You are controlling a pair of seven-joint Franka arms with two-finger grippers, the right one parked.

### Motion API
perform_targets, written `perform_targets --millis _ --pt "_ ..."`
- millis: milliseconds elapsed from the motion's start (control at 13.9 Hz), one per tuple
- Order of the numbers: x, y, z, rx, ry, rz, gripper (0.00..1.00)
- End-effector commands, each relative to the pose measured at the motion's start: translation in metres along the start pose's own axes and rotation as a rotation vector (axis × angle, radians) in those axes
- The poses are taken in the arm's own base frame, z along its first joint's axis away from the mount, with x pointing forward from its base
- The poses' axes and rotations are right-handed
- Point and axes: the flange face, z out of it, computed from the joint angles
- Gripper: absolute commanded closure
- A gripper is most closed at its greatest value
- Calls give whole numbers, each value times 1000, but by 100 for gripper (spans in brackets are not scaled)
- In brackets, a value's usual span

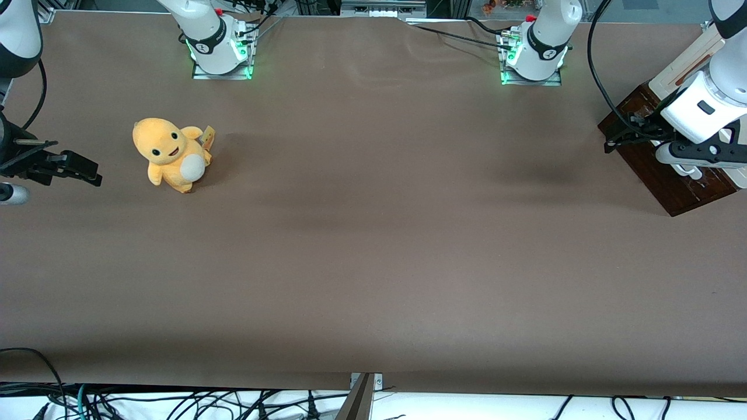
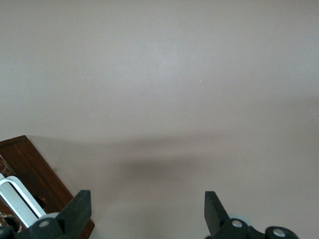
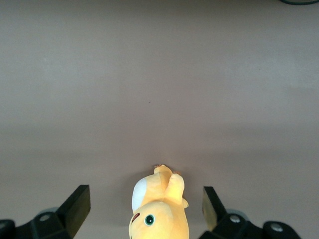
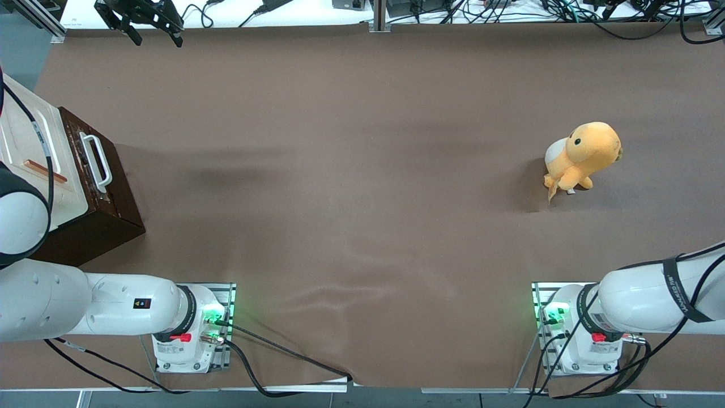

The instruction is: Open lower drawer with left arm only

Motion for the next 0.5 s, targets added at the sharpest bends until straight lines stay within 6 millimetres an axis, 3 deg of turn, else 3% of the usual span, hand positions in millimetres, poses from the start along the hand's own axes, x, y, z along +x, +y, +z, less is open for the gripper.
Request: perform_targets --millis 0,433 --pt "3 1 -5 -9 4 2 0" --pt "2 2 -4 -11 -6 -1 0"
